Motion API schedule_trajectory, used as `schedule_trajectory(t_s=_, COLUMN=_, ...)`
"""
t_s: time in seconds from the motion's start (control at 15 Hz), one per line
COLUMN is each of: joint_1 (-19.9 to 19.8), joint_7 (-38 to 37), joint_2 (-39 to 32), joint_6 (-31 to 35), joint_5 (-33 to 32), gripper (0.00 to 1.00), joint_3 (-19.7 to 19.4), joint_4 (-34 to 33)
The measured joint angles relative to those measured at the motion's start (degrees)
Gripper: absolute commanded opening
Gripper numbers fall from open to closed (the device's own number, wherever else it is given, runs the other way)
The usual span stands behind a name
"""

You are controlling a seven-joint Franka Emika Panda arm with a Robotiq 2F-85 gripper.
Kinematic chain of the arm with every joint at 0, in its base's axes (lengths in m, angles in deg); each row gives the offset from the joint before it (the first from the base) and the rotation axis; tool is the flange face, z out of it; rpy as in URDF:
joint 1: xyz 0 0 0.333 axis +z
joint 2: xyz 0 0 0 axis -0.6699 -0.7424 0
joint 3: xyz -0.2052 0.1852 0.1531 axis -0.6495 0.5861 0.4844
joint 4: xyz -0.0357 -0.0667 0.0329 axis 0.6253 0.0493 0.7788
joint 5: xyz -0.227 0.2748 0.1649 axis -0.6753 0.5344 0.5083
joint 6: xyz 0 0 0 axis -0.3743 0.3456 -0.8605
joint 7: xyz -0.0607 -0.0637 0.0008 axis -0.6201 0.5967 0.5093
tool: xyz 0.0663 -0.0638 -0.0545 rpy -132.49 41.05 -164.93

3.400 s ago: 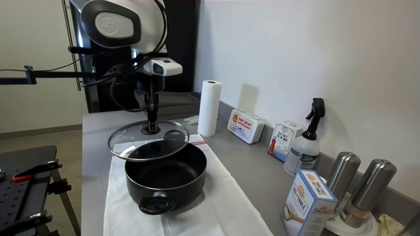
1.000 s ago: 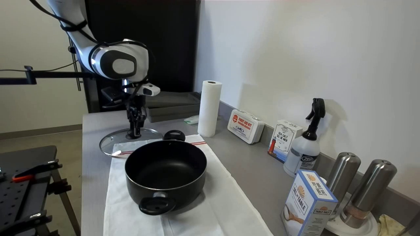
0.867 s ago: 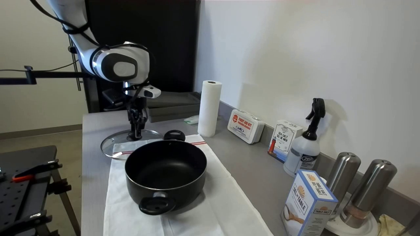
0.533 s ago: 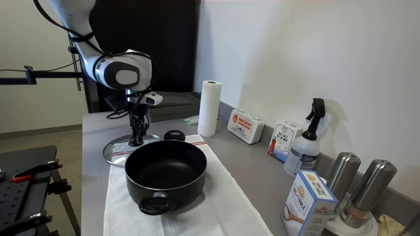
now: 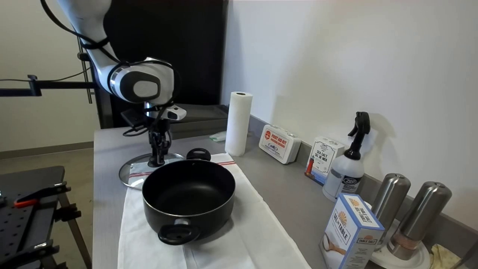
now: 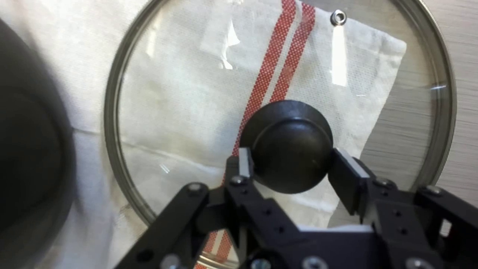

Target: Remove the lid from the pot and place it on the table

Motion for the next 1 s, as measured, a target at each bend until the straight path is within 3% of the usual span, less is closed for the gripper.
schedule_trajectory(t_s=0.07, joint_1=0.0, joint_7=0.08, joint_2=-0.1, joint_6=0.0, joint_5=0.0, gripper=0.96, joint_3=0.0, joint_4=0.0)
schedule_trajectory(t_s=0.2, joint_1=0.0, joint_7=0.63, joint_2=-0.07, joint_6=-0.11, joint_5=0.16, gripper=1.0, joint_3=0.19, joint_4=0.01)
schedule_trajectory(t_s=0.53, joint_1=-0.04, joint_7=3.4, joint_2=3.4, joint_6=-0.97, joint_5=1.32, gripper=1.0, joint_3=2.04, joint_4=1.38)
schedule_trajectory(t_s=1.0, joint_1=-0.09, joint_7=8.26, joint_2=18.41, joint_6=-8.62, joint_5=6.56, gripper=1.0, joint_3=4.65, joint_4=7.29)
